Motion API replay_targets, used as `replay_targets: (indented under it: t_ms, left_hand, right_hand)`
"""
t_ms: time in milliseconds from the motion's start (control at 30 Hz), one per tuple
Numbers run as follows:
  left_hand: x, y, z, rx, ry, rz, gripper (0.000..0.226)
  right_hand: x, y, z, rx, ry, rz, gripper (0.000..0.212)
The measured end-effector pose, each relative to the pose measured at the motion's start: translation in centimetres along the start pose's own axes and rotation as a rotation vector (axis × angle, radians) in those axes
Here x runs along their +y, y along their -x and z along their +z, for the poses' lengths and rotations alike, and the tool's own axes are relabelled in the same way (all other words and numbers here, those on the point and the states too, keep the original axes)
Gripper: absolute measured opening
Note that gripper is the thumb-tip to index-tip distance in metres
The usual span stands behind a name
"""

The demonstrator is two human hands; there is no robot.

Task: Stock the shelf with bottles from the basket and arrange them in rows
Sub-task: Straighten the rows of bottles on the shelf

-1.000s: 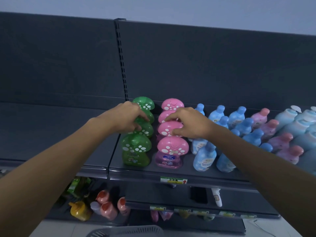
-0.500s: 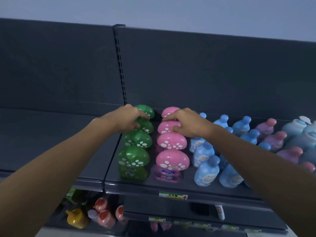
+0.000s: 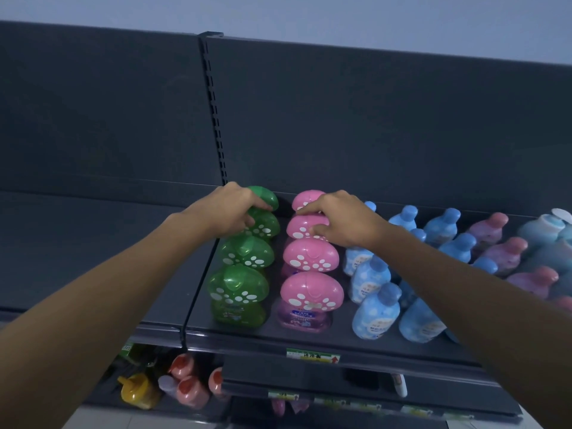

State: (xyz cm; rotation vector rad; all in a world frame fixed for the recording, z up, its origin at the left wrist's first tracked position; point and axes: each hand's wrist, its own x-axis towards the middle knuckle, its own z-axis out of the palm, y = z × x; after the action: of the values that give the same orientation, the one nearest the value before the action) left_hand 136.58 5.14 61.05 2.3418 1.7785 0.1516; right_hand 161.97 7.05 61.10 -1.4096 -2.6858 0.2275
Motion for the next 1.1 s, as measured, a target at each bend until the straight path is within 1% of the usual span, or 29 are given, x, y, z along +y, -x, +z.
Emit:
replay_targets:
  t_ms: [133, 200, 267, 333, 367, 467, 567, 867, 1100]
  left_hand:
    - [0.1, 0.2, -0.7, -0.004, -0.010, -0.010, 0.054]
    - [-0.1, -0.2, -1.4, 0.035, 0.031, -0.014, 0.050]
    - [-0.4, -0.9, -1.9, 0.102, 0.073, -0.021, 0.041]
    - [-0.7, -1.9, -2.0, 0.168, 0.045, -0.024, 0.036]
    - [-0.9, -2.4, -1.9, 0.179, 0.024, -0.027, 0.038]
    - [-1.5, -3.8, -1.3, 0.115, -0.032, -0.046, 0.049]
    - [-2.0, -4.6, -0.4, 0.055, -0.055, -0.060, 0.055]
    - [-2.7, -5.4, 0.5, 0.100, 0.046, -0.123, 0.059]
    - [-2.3, -5.6, 0.4, 0.100, 0.024, -0.117, 0.058]
  right_hand:
    - [0.0, -0.3, -0.6, -0.023, -0.015, -0.017, 0.045]
    - [0.2, -0.8, -1.2, 0.037, -0.067, -0.007, 0.039]
    - [0.4, -1.4, -1.6, 0.122, -0.082, 0.016, 0.034]
    - [0.8, -2.3, -1.7, 0.165, -0.019, 0.046, 0.035]
    - [1.0, -2.8, -1.7, 0.162, 0.014, 0.056, 0.037]
    - [1.7, -3.8, -1.5, 0.075, 0.049, 0.067, 0.045]
    - [2.1, -4.3, -1.1, 0.007, 0.053, 0.065, 0.050]
    - [2.1, -5.0, -0.2, 0.068, 0.005, 0.045, 0.050]
    - [2.2, -4.5, -0.7, 0.054, -0.008, 0.025, 0.055]
